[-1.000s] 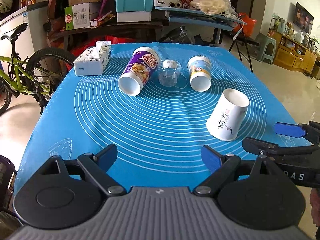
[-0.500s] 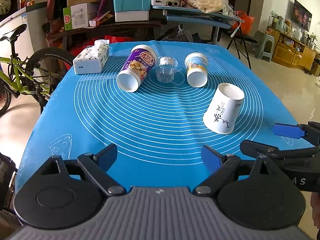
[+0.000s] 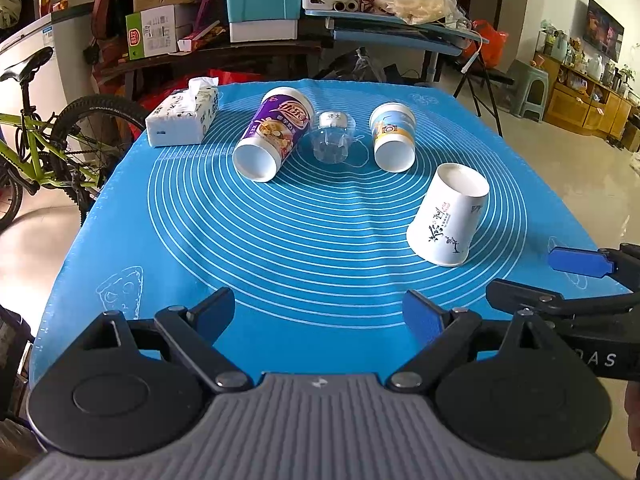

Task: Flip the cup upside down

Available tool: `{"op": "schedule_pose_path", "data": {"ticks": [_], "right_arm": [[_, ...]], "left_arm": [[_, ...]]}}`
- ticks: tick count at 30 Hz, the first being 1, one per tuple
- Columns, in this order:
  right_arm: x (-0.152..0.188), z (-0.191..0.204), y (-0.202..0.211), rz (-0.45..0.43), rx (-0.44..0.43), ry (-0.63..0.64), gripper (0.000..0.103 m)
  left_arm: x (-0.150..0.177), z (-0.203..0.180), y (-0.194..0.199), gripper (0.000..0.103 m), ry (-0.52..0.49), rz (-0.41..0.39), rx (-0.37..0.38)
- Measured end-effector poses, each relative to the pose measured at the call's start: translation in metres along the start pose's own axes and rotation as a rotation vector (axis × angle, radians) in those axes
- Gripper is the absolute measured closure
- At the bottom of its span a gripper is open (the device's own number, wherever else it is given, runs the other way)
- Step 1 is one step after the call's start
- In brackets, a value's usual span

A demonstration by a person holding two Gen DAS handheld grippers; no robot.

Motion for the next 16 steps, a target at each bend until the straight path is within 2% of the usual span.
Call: {"op": "schedule_pose_path", "data": {"ticks": [16], "right_arm": [[0.0021, -0.0028, -0.0015, 0.005, 0.004, -0.002, 0.022]], "left_arm": [[0.0015, 0.0033, -0.0018, 0.012, -0.006, 0.001, -0.004]]}}
Point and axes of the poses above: each gripper's, at about its wrist camera, not at the fingertips, and y roughly against the way its jaws point, z to its left, x to its underside, the point moved 10 cm from there along -y, roughly the way its jaws point, and after that the axes turned 11 degrees about y, right-handed, at the moved point
